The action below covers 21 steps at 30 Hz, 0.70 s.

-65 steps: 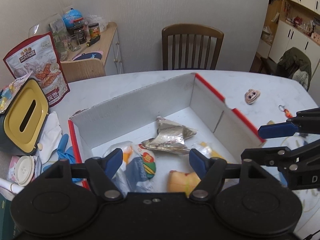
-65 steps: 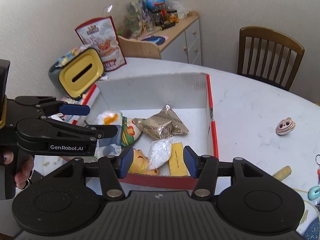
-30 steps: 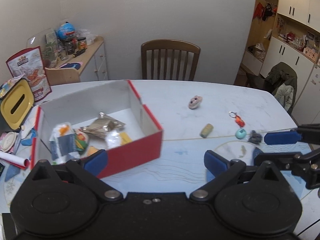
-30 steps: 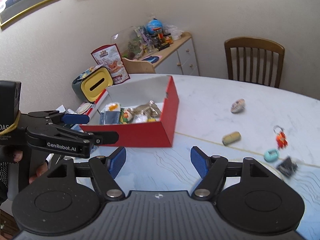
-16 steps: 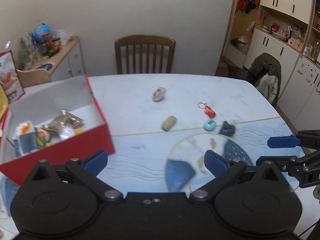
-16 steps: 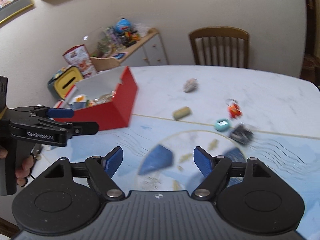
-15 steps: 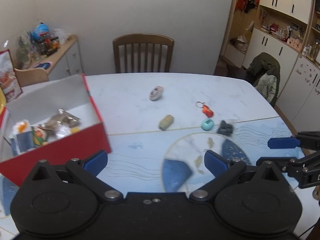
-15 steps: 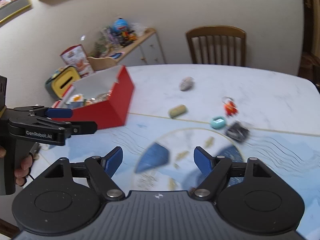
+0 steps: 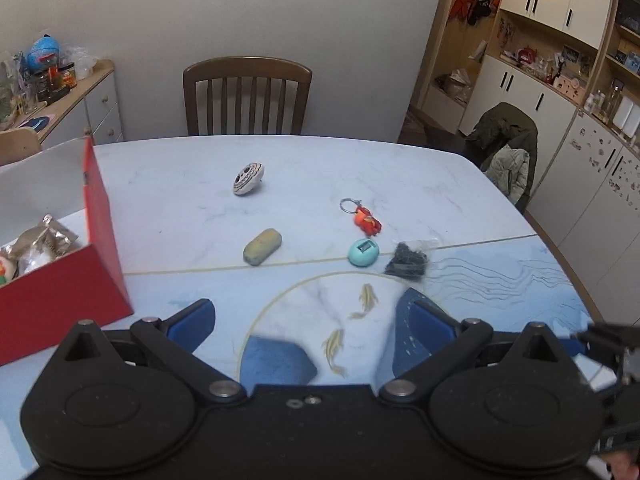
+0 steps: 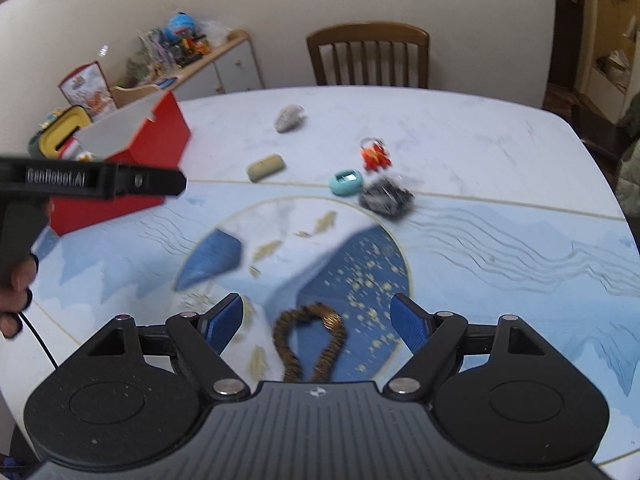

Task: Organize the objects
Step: 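Withdraw both tools from the box back toward the remaining items, then grasp the yellow-green sponge with left tool while right tool grasps brown scrunchie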

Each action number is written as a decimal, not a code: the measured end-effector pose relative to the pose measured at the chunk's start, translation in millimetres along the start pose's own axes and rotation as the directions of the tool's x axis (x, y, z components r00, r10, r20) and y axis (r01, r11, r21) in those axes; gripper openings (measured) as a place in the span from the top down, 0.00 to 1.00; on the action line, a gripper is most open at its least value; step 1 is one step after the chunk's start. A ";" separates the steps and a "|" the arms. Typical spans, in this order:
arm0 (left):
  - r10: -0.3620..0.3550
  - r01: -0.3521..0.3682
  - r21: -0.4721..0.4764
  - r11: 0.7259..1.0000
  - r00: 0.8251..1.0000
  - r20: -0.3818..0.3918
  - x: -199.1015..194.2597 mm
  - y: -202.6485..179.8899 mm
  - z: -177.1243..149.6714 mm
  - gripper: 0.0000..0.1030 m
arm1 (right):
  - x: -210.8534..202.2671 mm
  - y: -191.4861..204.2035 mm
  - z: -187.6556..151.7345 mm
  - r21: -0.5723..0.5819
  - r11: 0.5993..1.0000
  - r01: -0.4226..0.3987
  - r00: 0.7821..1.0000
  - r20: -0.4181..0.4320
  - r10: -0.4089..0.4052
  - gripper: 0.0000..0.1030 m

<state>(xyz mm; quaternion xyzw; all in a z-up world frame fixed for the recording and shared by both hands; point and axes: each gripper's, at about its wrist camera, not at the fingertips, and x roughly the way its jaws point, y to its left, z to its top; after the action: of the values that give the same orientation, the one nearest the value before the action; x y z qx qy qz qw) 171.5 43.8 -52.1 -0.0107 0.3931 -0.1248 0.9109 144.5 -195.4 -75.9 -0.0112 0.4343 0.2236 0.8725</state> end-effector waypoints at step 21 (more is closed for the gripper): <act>0.120 -0.115 0.093 0.989 0.991 -0.054 122.6 31.2 36.9 0.01 | 47.8 -4.1 -16.4 0.034 0.995 0.089 0.992 -0.090 -0.085 0.29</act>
<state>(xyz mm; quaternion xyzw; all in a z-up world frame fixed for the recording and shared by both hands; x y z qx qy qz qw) 285.7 42.3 -117.8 0.0571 0.4142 -0.0886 0.9041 158.8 -184.4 -123.2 -0.0237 0.4757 0.1764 0.8614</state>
